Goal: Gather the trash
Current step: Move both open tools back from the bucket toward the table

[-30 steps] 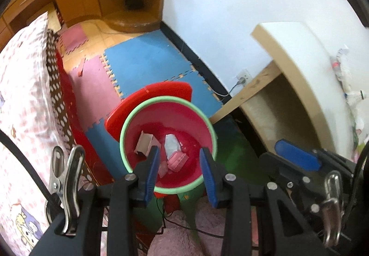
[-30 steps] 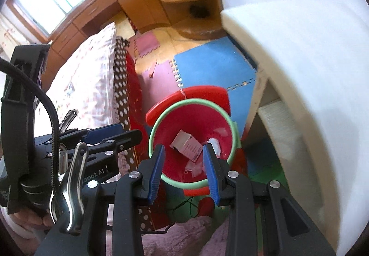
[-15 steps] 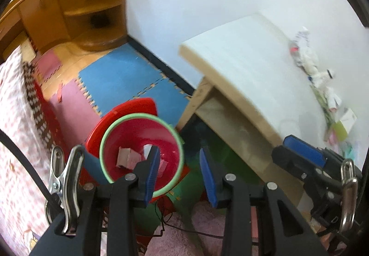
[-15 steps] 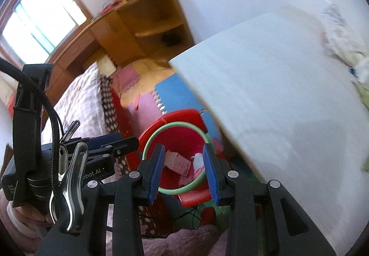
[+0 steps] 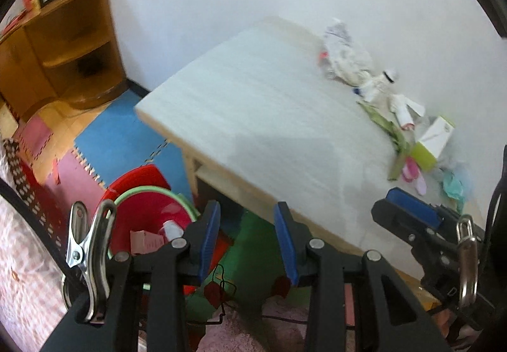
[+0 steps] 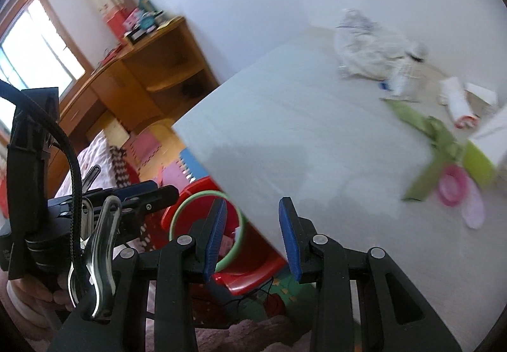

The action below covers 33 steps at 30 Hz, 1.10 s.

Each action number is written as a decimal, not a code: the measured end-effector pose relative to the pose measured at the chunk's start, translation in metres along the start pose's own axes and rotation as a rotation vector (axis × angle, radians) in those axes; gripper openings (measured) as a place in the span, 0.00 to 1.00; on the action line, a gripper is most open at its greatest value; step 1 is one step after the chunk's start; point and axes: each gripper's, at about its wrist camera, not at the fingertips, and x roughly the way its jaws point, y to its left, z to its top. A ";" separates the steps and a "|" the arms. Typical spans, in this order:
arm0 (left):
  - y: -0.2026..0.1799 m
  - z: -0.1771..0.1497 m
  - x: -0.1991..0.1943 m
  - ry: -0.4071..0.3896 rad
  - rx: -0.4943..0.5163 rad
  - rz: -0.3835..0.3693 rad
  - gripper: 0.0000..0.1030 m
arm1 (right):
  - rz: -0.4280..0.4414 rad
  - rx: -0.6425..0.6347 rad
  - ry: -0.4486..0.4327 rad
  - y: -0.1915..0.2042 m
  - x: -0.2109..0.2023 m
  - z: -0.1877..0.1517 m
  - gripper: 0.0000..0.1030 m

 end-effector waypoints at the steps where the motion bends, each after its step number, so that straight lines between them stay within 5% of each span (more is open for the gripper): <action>1: -0.004 0.001 0.000 -0.002 0.006 -0.003 0.36 | -0.010 0.013 -0.008 -0.008 -0.007 -0.002 0.34; 16: -0.103 0.013 0.001 -0.009 0.129 -0.080 0.36 | -0.127 0.119 -0.077 -0.088 -0.067 -0.023 0.34; 33: -0.188 0.022 0.026 0.031 0.203 -0.122 0.36 | -0.214 0.177 -0.070 -0.163 -0.088 -0.041 0.34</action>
